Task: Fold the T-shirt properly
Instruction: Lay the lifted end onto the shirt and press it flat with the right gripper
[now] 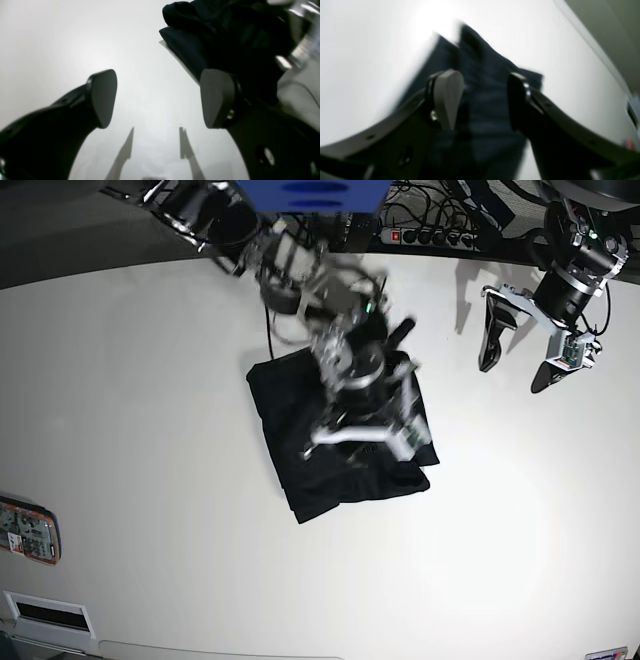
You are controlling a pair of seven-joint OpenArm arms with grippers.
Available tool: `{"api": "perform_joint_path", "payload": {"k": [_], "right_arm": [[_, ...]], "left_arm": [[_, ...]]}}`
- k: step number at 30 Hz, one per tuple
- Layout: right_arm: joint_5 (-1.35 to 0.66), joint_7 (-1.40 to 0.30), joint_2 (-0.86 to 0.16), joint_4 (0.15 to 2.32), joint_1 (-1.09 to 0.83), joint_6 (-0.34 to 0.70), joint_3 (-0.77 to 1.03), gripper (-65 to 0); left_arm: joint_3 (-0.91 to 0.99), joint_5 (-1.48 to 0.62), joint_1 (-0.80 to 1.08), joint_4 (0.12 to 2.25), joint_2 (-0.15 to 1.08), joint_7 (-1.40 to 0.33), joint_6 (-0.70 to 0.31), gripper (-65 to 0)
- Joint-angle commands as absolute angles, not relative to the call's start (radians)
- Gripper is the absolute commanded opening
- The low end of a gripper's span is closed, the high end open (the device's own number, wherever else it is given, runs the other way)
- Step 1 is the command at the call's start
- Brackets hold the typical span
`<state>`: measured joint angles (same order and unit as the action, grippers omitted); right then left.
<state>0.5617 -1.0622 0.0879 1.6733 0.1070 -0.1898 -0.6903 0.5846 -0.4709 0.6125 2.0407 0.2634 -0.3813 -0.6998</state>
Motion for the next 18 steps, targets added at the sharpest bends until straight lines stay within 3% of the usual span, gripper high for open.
{"api": "perform_joint_path", "payload": {"k": [1, 10, 18], "right_arm": [[0.582, -1.023, 0.102, 1.653, 0.140, -0.197, -0.665, -34.5], [0.584, -0.839, 0.104, 1.443, 0.028, -0.197, -0.595, -34.5], [0.536, -0.865, 0.125, 1.463, 0.005, -0.197, -0.753, -34.5]], "left_arm": [[0.591, -0.492, 0.618, 2.052, 0.272, -0.352, -0.698, -15.8], [0.584, -0.492, 0.613, 2.052, 0.272, -0.352, -0.698, -15.8], [0.588, -0.492, 0.619, 2.052, 0.272, -0.352, -0.698, -15.8]]}}
